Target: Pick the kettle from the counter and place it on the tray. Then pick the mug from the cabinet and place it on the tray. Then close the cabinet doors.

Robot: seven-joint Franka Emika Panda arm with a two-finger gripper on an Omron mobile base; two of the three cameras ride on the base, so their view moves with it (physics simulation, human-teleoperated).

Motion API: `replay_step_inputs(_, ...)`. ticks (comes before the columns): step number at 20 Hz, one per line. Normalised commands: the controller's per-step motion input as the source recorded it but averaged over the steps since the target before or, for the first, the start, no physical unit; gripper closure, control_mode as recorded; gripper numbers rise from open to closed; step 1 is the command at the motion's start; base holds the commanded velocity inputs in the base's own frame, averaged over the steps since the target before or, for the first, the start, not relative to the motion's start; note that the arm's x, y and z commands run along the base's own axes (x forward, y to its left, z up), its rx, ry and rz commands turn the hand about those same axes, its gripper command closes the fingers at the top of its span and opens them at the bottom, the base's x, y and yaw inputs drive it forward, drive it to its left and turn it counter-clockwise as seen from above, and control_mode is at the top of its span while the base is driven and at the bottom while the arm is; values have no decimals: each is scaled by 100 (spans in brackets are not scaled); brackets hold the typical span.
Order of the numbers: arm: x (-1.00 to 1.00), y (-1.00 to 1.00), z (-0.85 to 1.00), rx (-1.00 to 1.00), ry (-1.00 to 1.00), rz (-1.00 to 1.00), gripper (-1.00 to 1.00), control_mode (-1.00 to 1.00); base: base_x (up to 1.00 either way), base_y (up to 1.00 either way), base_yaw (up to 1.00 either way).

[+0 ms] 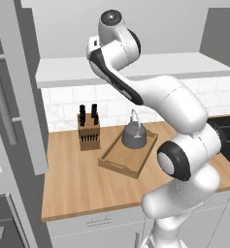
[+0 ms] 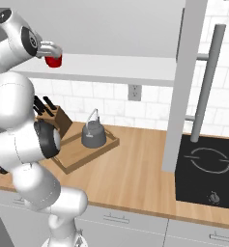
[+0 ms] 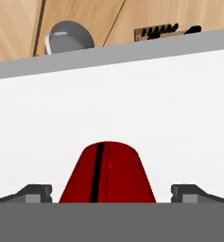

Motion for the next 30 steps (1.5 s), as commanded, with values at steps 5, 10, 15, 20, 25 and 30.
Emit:
replay_step_inputs(5, -2, 4, -1, 0, 0, -3, -100, -100, 0, 0, 0)
replay_step_inputs(10, -6, 0, 0, 0, 0, -8, -100, -100, 0, 0, 0)
replay_step_inputs(15, 1, 0, -5, 0, 0, -8, -100, -100, 0, 0, 0)
replay_step_inputs(20, 5, 0, -2, 0, 0, -2, 100, -100, 0, 0, 0)
replay_step_inputs(25, 0, 0, 0, 0, -1, 0, 100, -100, 0, 0, 0)
replay_step_inputs(30, -8, 0, 0, 0, -6, 0, 100, -100, 0, 0, 0)
